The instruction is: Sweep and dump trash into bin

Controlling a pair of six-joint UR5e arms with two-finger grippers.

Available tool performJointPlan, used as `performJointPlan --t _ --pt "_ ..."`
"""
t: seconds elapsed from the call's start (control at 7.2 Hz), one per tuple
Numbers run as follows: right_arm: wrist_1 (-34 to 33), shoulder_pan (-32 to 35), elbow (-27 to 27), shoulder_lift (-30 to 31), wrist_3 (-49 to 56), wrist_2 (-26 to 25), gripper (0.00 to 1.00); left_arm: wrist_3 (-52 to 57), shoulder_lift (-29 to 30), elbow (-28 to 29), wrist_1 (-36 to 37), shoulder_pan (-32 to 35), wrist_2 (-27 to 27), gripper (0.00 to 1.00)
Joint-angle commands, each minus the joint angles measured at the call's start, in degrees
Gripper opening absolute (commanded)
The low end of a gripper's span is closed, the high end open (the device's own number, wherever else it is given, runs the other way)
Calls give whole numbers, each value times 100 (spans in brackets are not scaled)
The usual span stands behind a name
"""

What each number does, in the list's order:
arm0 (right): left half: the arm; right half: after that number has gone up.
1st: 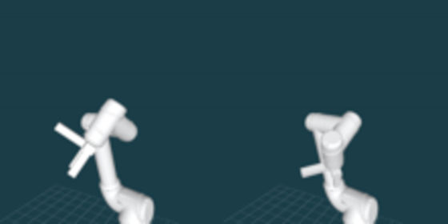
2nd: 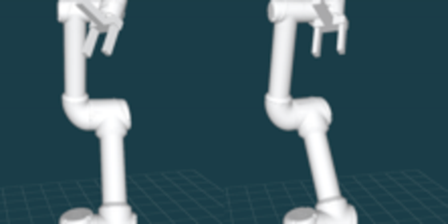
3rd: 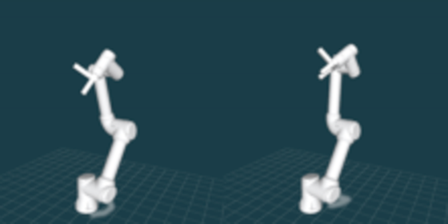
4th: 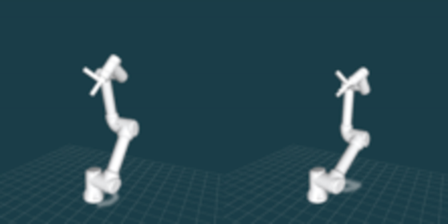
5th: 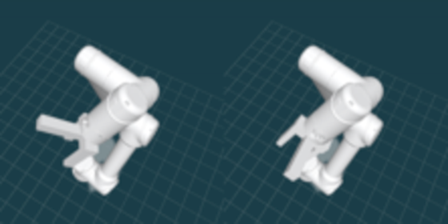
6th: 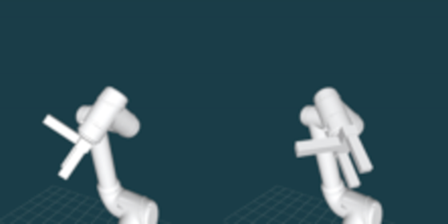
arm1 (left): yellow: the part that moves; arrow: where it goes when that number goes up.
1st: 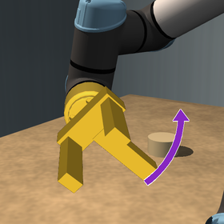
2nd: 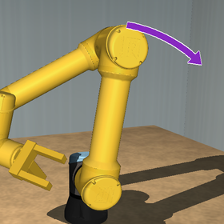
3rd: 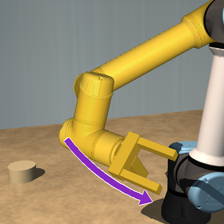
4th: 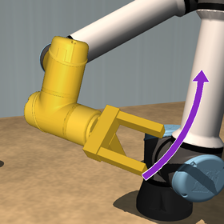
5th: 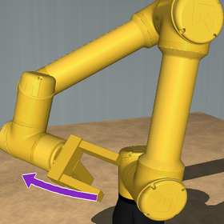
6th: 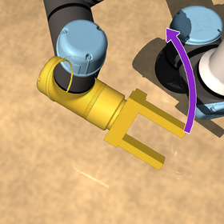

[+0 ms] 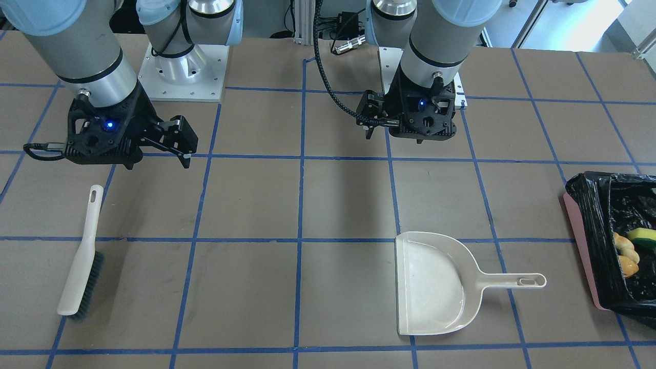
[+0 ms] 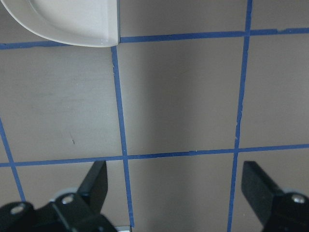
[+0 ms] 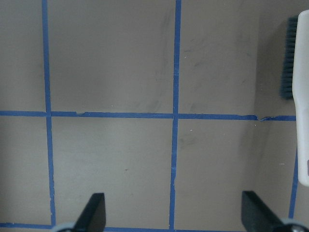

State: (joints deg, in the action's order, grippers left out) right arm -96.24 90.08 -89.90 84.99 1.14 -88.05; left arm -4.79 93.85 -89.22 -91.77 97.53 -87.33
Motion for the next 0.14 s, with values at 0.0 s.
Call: performJointPlan --t 0.0 --pt "0 0 -1 0 0 7 100 22 -42 -25 1 3 -12 100"
